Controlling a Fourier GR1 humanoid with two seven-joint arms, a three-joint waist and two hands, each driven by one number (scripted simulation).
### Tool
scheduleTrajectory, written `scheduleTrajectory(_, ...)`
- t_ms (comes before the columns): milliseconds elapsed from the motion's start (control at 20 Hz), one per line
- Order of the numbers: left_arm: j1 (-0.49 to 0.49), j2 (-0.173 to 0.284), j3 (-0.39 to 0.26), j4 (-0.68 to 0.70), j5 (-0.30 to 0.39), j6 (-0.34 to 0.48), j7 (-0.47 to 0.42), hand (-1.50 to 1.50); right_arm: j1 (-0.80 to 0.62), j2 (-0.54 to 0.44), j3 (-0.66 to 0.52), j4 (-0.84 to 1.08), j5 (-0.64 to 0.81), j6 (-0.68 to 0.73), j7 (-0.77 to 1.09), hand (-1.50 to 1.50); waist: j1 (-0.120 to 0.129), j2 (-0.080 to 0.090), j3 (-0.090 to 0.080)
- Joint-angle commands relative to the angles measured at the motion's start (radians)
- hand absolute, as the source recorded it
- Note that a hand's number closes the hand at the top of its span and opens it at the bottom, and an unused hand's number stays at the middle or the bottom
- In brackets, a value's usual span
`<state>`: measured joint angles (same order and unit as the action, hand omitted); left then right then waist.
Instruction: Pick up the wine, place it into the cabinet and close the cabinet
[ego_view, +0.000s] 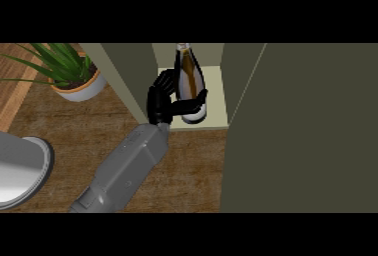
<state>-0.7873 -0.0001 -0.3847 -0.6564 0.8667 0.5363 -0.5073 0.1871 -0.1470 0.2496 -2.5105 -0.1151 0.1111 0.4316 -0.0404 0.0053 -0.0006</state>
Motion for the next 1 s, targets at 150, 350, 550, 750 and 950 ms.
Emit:
scheduleTrajectory(150,-0.145,0.000,0.047,0.114,0.031,0.001,0.017,1.50,0.040,0.004,-0.015,-0.144,-0.110,0.006,0.058,-1.50,0.005,-0.001,0.000)
scheduleTrajectory(350,-0.233,0.063,0.078,0.184,0.024,-0.008,0.048,1.50,0.062,0.023,0.005,-0.132,-0.096,0.017,0.014,-1.50,-0.002,0.000,0.001)
scheduleTrajectory(550,-0.253,0.008,0.066,0.275,-0.026,0.083,-0.023,1.50,0.057,0.012,-0.027,-0.162,-0.130,0.018,0.046,-1.50,-0.005,0.001,0.001)
scheduleTrajectory(750,-0.325,0.066,0.064,0.381,-0.066,0.123,-0.008,1.50,0.057,0.032,0.036,-0.116,-0.071,0.023,0.022,-1.50,-0.016,0.006,0.000)
scheduleTrajectory(950,-0.380,0.049,0.033,0.459,-0.117,0.201,0.015,-1.50,0.035,0.031,0.006,-0.126,-0.096,0.023,0.035,-1.50,-0.019,0.008,0.001)
